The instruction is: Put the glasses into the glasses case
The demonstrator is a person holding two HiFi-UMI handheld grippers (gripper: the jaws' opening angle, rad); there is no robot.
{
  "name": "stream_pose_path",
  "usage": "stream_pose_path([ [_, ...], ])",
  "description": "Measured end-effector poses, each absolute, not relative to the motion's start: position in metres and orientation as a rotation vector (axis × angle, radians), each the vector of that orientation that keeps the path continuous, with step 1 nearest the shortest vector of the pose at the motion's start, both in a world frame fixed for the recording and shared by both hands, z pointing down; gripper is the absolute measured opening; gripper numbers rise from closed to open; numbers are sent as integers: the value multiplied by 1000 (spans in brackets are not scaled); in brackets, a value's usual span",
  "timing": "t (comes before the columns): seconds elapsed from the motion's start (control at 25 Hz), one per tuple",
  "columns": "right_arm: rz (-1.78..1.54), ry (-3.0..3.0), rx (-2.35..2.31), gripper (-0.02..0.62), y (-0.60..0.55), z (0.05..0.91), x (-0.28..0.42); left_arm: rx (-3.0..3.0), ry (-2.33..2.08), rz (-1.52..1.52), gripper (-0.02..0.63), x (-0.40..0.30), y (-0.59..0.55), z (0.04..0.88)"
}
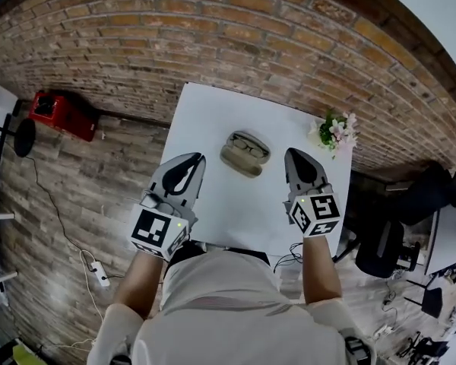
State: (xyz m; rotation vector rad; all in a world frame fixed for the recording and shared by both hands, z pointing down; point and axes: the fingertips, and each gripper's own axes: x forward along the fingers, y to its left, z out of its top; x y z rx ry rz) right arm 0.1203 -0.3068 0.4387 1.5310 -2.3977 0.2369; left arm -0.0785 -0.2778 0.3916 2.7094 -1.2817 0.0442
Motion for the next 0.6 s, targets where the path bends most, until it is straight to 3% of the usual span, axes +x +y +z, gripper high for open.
stream_pose_path([
  [0.36, 14, -2478, 1864, 49, -239, 335, 163, 2842, -1247, -38, 28, -62, -275, 341],
  [0.6, -13, -2475, 1919, 51, -217, 320, 180, 2864, -1225, -51, 28, -50, -260, 332],
])
